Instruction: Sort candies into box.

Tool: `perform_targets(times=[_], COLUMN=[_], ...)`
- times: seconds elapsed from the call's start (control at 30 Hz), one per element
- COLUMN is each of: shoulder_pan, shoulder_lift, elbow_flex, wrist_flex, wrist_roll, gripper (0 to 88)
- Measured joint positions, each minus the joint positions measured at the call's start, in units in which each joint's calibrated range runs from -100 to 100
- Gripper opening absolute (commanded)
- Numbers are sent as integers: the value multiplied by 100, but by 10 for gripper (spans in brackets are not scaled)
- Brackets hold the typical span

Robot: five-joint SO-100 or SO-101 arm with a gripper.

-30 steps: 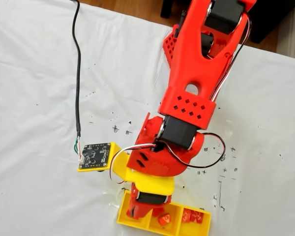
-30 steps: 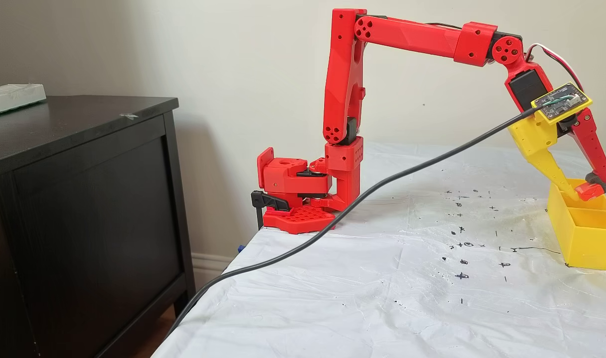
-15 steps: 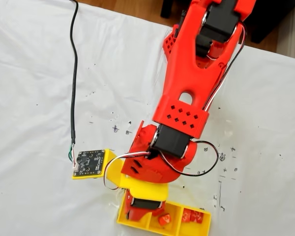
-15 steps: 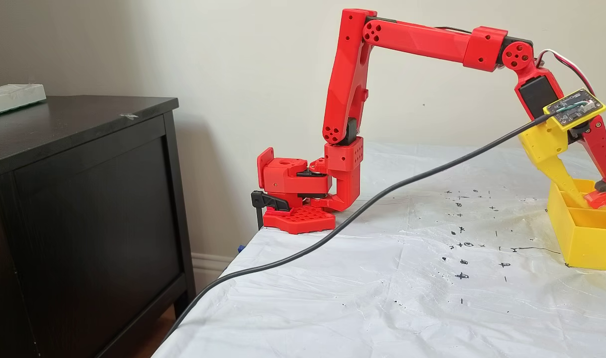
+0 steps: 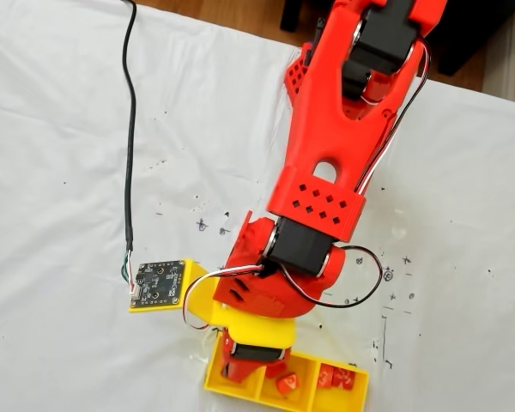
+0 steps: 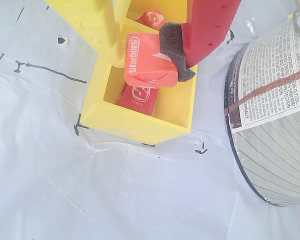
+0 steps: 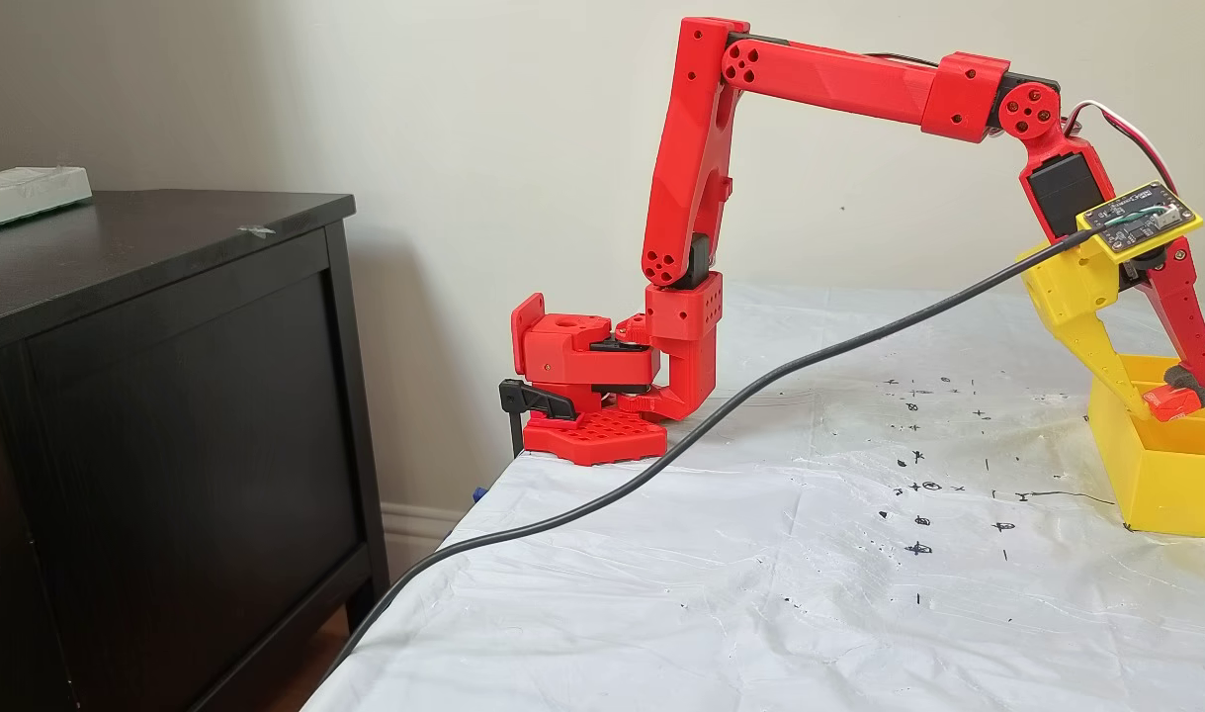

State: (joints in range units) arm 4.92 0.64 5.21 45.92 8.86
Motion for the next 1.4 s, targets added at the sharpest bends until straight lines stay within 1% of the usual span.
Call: perform_targets(times=[0.07, 0.2, 0.37, 0.5, 0.6, 0.63, 0.67, 0.73, 0.77, 1.0, 1.13, 1.23, 1.4], shoulder_pan=[0, 0, 0, 0, 0, 0, 0, 0, 0, 0, -8, -73, -341], shoulder_lift=[0, 0, 0, 0, 0, 0, 0, 0, 0, -136, -619, -1324, -3106], elbow_flex=[-35, -79, -79, -79, -79, -79, -79, -79, -79, -79, 315, 1103, 3125], wrist_flex=[0, 0, 0, 47, 47, 47, 47, 47, 47, 133, 118, -24, -330], wrist_roll=[0, -20, -107, -127, -127, -127, -127, -127, -127, -220, -332, -469, -694], gripper=[323, 462, 457, 411, 336, 297, 230, 58, 3, 2, 2, 2, 1])
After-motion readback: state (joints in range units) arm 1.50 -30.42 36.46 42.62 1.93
